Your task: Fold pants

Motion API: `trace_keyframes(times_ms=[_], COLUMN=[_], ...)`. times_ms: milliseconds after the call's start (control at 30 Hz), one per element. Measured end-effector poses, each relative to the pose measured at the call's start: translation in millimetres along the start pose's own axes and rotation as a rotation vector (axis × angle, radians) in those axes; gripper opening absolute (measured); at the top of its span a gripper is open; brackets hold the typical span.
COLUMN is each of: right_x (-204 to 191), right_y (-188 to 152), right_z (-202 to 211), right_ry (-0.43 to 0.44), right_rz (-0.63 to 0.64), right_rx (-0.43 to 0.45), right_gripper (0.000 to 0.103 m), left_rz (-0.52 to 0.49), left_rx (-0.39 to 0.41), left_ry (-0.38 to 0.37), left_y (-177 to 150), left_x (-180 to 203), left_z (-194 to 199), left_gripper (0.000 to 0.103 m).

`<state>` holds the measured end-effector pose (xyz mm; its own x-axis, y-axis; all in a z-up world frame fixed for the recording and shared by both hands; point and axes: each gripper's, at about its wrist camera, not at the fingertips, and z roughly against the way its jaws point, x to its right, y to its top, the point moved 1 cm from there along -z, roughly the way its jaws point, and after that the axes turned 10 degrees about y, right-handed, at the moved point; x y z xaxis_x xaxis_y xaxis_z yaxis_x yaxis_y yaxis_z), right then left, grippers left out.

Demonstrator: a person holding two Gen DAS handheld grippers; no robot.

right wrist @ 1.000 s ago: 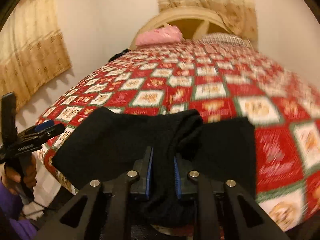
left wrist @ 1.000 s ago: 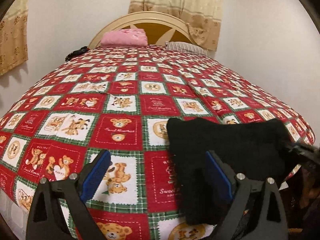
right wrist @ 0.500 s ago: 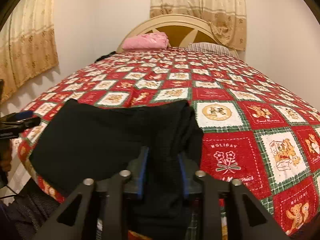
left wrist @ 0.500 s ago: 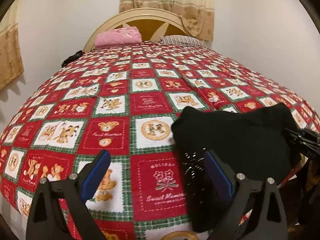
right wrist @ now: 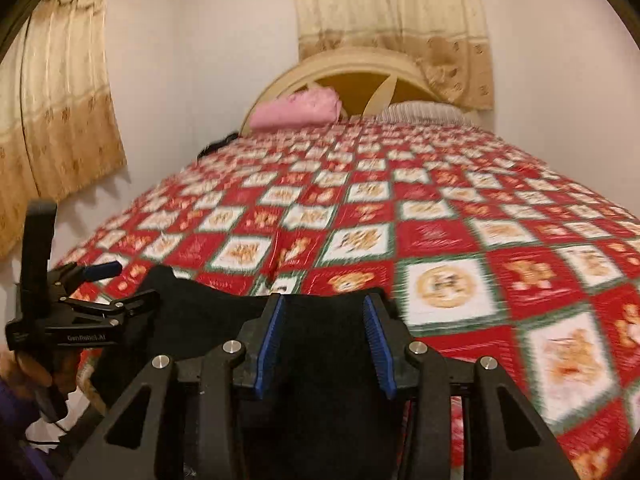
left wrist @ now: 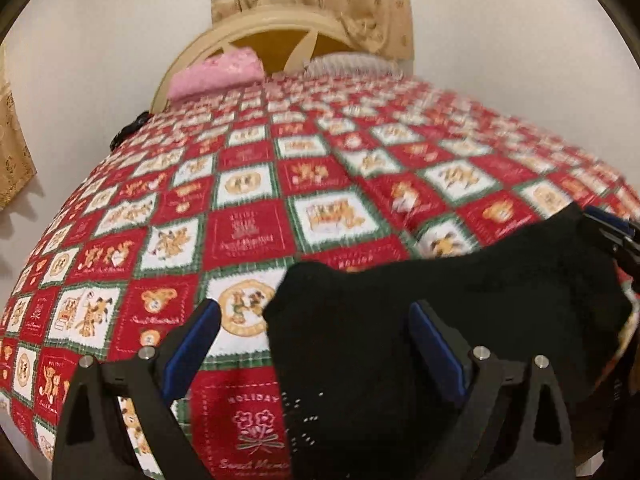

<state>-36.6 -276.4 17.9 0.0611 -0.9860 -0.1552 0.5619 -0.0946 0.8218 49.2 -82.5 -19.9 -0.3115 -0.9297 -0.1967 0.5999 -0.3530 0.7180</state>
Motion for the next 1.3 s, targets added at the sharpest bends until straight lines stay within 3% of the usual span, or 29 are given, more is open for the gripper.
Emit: trace_keyframes(times_ms=[67,300,433,500,600,733,867,1033,1300], right_x=[8,10,9,4,4,20,31,30,42], right_y=[-7,-13,-9,-13,-29,-49,-61,-60,-53], right_z=[-18,-23,3,21,41,33,33,36,61], right_ry=[-0.065,-0.117,-0.096,-0.094,-0.133,-0.148,-0.092,-0.067,-0.005], right_rz=[-0.006,-0.002,-0.068,-0.068,-0.066,-0.130,-0.230,-0.209,-0.317], right_rx=[-0.044,-0.049,0.010,0.034,0.049,-0.019,0.002,-0.026,0.087], right_gripper=[0.043,0.043,0.043,0.053,0.057,0.057,0.057,0.057,0.057], left_rz=[-0.010,0.026,0.038,0.049,0.073,0.071,0.102,0.196,0.232], left_rx=[-0.021,-0.049,-0.060,-0.064,-0.073,-0.065,-0.089,-0.150,-0.114], left_ry=[0.019,0.023,0.019,0.008,-0.010,-0.014,-0.072,-0.179,-0.146], left_y=[-4,-7,-10,-11,-13,-14,-19,-31,-59], left_x=[4,1,1,0,0,1,-9,-26,-76], left_z=[-6,-11,-16,-18,-21,-22,-24,-24,14], left_gripper=[0.097,0.103,0.103,0.103,0.103,0.103,0.103,0.103,0.103])
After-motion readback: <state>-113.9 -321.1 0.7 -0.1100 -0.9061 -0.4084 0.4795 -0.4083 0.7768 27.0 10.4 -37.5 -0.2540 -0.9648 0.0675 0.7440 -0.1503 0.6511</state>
